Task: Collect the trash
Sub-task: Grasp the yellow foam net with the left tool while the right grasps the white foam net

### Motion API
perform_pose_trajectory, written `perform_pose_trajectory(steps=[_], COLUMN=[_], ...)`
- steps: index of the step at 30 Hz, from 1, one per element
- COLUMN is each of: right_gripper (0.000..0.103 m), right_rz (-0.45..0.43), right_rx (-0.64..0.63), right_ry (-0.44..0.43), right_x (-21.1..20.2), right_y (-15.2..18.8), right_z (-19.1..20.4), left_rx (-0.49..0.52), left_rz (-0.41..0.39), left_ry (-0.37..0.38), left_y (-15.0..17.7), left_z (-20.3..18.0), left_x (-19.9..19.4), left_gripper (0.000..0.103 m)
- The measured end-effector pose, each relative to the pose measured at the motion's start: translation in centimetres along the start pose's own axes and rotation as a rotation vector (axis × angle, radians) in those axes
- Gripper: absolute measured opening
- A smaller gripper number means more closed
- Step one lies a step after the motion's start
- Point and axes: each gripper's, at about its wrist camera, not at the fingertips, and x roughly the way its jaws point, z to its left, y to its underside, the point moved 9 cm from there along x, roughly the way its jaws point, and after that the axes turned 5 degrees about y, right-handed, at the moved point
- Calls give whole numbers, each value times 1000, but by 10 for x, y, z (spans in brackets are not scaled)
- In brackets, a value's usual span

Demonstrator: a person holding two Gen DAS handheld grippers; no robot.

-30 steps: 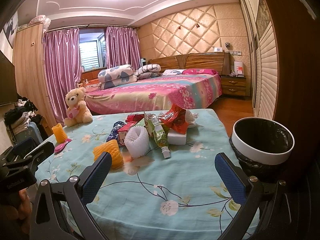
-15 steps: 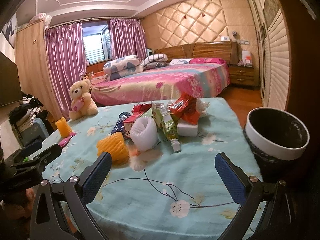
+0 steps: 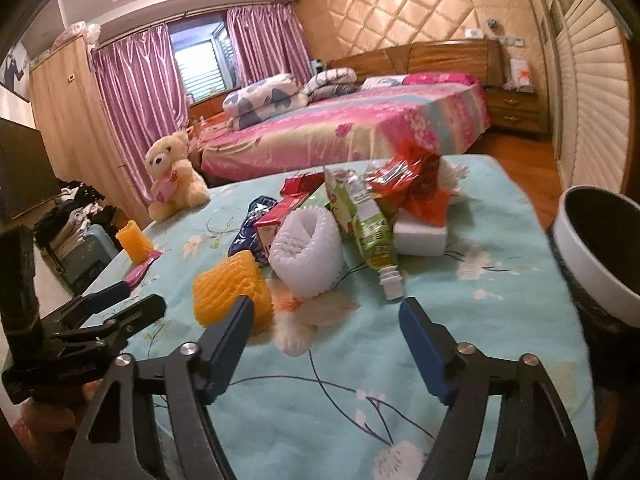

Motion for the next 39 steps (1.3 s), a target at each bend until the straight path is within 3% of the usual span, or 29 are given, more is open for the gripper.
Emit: perform_pose_trajectory(steps=[5, 10, 12, 14, 17, 21, 23, 26, 39], right_gripper=[65, 64, 64, 64, 64, 61, 38, 24, 22], right_rz=[51, 67, 73, 83, 112, 129, 137, 134, 77], right_rx=[19, 27, 29, 27, 33, 42, 35, 30, 74], right_ry=[-25, -44, -56, -70, -93, -118, -122, -112, -97], right_x=[19, 29, 34, 40, 54, 67, 72, 71, 9], right_y=[1, -3, -6, -7, -8, -12, -13, -13, 0], right_z=[-1, 0, 3, 7, 11, 16, 18, 17, -12], left_rx=[6, 14, 19, 34, 63, 67, 65, 59, 92], left_rz=[68, 115, 121, 127, 111, 105, 103, 96, 57], left_ry=[35, 62, 90, 129, 140, 145, 144, 139, 215], left_y=[-2, 0, 1, 3, 4, 7, 10, 10, 1], left_z=[0, -1, -4, -11, -13, -13, -13, -14, -51], left_x=[26, 47, 50, 49, 45, 40, 36, 31, 7], left_gripper=[83, 74, 59, 31, 16, 8, 5, 4, 4])
